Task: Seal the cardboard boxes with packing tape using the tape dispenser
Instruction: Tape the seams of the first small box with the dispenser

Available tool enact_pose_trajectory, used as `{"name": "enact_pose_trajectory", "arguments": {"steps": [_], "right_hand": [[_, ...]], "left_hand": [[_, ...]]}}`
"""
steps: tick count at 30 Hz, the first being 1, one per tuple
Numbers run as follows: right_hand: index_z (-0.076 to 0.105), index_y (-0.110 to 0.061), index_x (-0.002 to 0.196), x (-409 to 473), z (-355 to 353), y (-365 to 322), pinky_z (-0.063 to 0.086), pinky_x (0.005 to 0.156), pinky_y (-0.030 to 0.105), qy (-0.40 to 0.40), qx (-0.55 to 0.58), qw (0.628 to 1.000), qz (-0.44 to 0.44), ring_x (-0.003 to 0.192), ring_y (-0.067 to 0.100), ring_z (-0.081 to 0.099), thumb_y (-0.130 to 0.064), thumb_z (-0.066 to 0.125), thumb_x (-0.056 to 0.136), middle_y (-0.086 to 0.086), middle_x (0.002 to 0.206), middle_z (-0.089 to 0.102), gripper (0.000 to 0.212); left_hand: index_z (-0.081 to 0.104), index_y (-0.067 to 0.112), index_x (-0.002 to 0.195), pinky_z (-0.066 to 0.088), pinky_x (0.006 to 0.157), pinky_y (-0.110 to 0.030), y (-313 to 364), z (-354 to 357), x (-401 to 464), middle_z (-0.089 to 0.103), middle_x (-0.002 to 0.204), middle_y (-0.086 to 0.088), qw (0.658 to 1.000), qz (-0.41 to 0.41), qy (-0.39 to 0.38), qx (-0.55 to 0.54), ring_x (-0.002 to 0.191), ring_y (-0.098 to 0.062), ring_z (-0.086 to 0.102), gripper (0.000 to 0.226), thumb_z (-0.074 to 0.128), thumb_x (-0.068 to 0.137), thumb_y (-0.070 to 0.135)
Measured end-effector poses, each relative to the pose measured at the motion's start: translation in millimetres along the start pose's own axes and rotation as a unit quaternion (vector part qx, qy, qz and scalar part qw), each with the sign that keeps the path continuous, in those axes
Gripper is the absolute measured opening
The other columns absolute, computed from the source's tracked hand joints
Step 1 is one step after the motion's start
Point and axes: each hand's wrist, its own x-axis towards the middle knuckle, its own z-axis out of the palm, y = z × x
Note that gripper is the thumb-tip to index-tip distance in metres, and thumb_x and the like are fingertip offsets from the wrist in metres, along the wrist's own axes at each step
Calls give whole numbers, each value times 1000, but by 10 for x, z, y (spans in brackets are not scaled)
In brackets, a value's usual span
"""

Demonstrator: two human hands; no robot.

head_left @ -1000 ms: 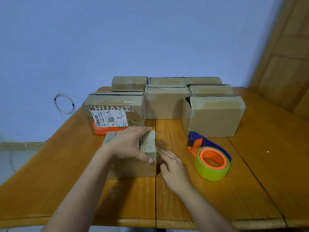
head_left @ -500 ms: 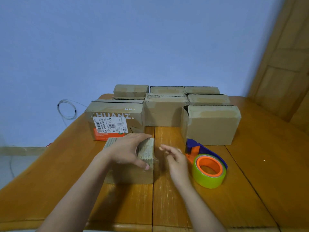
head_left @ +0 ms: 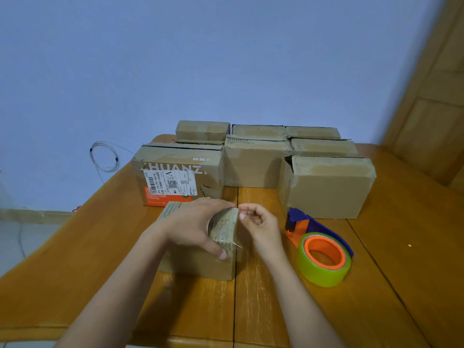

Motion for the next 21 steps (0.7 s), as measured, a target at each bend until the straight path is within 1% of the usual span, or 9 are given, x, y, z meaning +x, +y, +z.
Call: {"name": "enact_pose_trajectory", "arguments": {"steps": [2, 4, 6, 8, 11, 14, 17, 19, 21], "right_hand": [[67, -25, 91, 18, -6, 1, 51, 89, 39, -18, -2, 1000, 2, 94, 14, 62, -6, 61, 90, -3, 93, 68, 19], [67, -23, 90, 21, -30, 6, 51, 85, 31, -35, 6, 999, 0, 94, 13, 62, -9, 59, 92, -4, 93, 67, 16], [67, -20, 89, 16, -52, -12, 50, 82, 22, -42, 26, 999, -7, 92, 11, 62, -17, 56, 88, -3, 91, 67, 12], [68, -19, 89, 18, -63, -13, 50, 81, 21, -41, 35, 998, -14, 93, 12, 63, -20, 54, 86, -1, 91, 68, 15], [68, -21, 87, 27, -48, -2, 47, 77, 21, -32, 16, 999, -10, 88, 8, 62, -11, 61, 91, -3, 90, 68, 13], [67, -25, 83, 22, -19, -1, 47, 78, 19, 4, -31, 999, -23, 86, 5, 62, -10, 64, 89, -6, 87, 68, 17], [69, -19, 84, -21, 31, 32, 42, 71, 9, 78, -144, 979, -117, 82, 4, 58, -5, 65, 87, -8, 82, 64, 14], [71, -14, 86, -51, 76, 64, 42, 67, 10, 108, -179, 964, -164, 79, 6, 56, -3, 65, 86, -8, 79, 60, 12], [71, -13, 88, -68, 116, 93, 45, 67, 16, 129, -169, 961, -176, 79, 10, 57, -2, 65, 87, -9, 80, 59, 13]], "left_hand": [[33, 28, 146, 31, 107, -26, -13, 9, -3, 44, 138, 14, 1000, 3, 2, 2, 123, -3, 39, 112, 60, 50, 78], [33, 27, 146, 31, 107, -26, -21, 18, 3, 44, 138, 15, 1000, 8, 3, 5, 123, -2, 38, 111, 60, 51, 79], [33, 28, 145, 31, 107, -26, -19, 18, 13, 44, 136, 17, 1000, 11, 4, 2, 121, 0, 38, 110, 60, 52, 79], [33, 28, 145, 30, 105, -23, -7, 7, 16, 41, 132, 22, 1000, 14, 3, 0, 118, 2, 37, 109, 60, 52, 78], [33, 28, 145, 28, 101, -16, 6, 2, 11, 37, 125, 26, 1000, 21, 6, 0, 113, 6, 35, 110, 59, 50, 78], [32, 29, 146, 27, 101, -15, 6, 7, 9, 38, 126, 25, 1000, 14, 4, -2, 114, 6, 34, 112, 58, 49, 78], [31, 29, 146, 28, 106, -21, 3, 21, 15, 42, 136, 19, 1000, 4, 5, -2, 120, 5, 33, 114, 60, 48, 78], [32, 29, 146, 28, 107, -21, 5, 29, 13, 42, 139, 17, 1000, 0, 8, -3, 121, 4, 33, 112, 67, 50, 74], [33, 28, 146, 27, 105, -19, 9, 32, 13, 42, 136, 18, 1000, 0, 10, -3, 121, 3, 33, 108, 72, 53, 68]]}}
